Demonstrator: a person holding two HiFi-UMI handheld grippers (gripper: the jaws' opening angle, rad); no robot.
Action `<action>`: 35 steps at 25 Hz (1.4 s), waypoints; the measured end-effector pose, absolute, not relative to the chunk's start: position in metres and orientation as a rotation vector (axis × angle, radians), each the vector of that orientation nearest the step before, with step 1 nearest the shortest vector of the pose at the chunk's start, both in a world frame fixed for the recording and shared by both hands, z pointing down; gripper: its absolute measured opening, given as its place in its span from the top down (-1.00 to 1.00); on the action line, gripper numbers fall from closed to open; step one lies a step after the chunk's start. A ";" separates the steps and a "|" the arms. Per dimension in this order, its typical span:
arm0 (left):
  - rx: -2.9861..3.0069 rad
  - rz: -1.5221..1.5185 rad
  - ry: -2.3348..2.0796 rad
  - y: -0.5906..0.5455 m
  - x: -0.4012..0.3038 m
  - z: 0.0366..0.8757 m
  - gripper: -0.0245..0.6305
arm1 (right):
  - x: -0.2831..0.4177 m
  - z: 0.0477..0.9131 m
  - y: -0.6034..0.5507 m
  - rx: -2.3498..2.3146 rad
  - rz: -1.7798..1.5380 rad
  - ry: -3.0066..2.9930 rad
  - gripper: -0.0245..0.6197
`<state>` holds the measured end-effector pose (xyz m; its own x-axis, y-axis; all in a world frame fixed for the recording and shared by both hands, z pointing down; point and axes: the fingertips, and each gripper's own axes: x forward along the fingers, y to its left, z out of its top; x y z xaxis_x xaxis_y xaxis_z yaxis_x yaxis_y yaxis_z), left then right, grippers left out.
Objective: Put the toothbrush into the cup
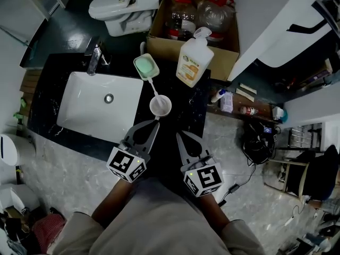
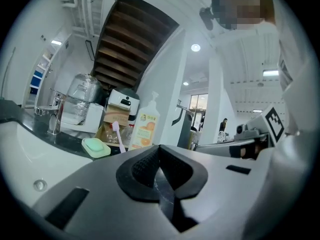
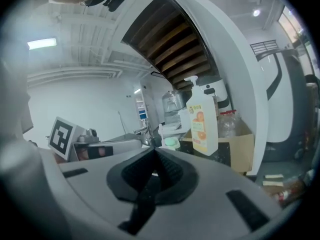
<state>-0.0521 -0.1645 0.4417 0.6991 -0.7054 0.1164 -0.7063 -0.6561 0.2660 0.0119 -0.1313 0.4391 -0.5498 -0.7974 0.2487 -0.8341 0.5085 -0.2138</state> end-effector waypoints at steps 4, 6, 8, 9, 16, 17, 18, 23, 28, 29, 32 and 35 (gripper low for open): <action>2.629 -0.022 -1.106 -0.150 -0.046 0.434 0.89 | 0.017 0.428 -0.129 1.435 0.411 -2.659 0.90; 2.627 -0.024 -1.101 -0.143 -0.044 0.430 0.89 | 0.017 0.427 -0.127 1.432 0.396 -2.667 0.90; 2.628 -0.020 -1.105 -0.138 -0.043 0.426 0.90 | 0.016 0.425 -0.126 1.429 0.381 -2.675 0.90; 2.633 -0.018 -1.108 -0.135 -0.043 0.425 0.90 | 0.016 0.424 -0.125 1.430 0.379 -2.679 0.90; 2.661 -0.013 -1.094 -0.125 -0.039 0.420 0.89 | 0.016 0.421 -0.119 1.399 0.365 -2.703 0.90; 2.666 -0.007 -1.094 -0.123 -0.039 0.420 0.90 | 0.016 0.420 -0.118 1.401 0.360 -2.701 0.90; 2.672 0.004 -1.097 -0.123 -0.041 0.421 0.90 | 0.016 0.420 -0.118 1.404 0.359 -2.698 0.90; 2.658 0.029 -1.123 -0.123 -0.056 0.426 0.89 | 0.021 0.424 -0.117 1.427 0.373 -2.679 0.90; 2.655 0.023 -1.109 -0.117 -0.058 0.427 0.90 | 0.024 0.423 -0.111 1.445 0.375 -2.686 0.90; 2.654 0.027 -1.103 -0.115 -0.057 0.429 0.90 | 0.025 0.423 -0.110 1.451 0.376 -2.684 0.90; 2.657 0.032 -1.089 -0.110 -0.057 0.432 0.89 | 0.025 0.421 -0.106 1.452 0.363 -2.682 0.90; 2.656 0.031 -1.082 -0.106 -0.057 0.434 0.90 | 0.025 0.423 -0.101 1.457 0.362 -2.674 0.90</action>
